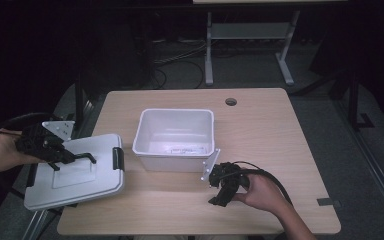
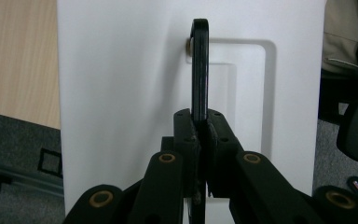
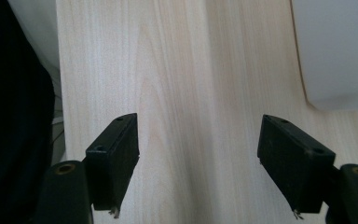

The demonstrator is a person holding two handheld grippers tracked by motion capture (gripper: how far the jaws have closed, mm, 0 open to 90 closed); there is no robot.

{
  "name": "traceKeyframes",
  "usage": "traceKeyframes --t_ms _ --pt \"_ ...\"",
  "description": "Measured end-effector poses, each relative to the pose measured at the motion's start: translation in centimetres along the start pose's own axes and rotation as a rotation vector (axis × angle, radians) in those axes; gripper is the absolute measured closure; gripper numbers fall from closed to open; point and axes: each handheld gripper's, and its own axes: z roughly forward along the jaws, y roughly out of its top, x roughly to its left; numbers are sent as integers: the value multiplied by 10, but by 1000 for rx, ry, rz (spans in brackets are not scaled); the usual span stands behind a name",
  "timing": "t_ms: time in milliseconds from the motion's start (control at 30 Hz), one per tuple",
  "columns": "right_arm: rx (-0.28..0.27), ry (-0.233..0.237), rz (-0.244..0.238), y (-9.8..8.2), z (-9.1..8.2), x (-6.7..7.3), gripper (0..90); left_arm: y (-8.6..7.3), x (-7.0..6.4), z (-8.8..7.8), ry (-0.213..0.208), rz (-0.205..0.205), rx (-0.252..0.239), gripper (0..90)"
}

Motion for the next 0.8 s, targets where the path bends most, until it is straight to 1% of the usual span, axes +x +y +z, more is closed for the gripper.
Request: traceKeyframes --t_ms 167,233,367,467,633,800 --pt "-11 -1 4 -2 0 -1 284 2 1 -8 3 6 -9 846" --pt "-10 -10 7 -4 0 -1 280 3 3 -13 4 3 -21 846" --pt "-14 -11 10 -5 0 -1 279 6 4 -17 6 6 -20 846" --pt "-15 -16 7 -7 0 0 279 10 5 -21 7 10 -25 846" --pt "-21 -17 10 -9 -1 0 279 16 8 -24 11 12 -32 846" --pt "-15 -16 8 -11 0 2 279 27 12 -26 8 29 -38 846"
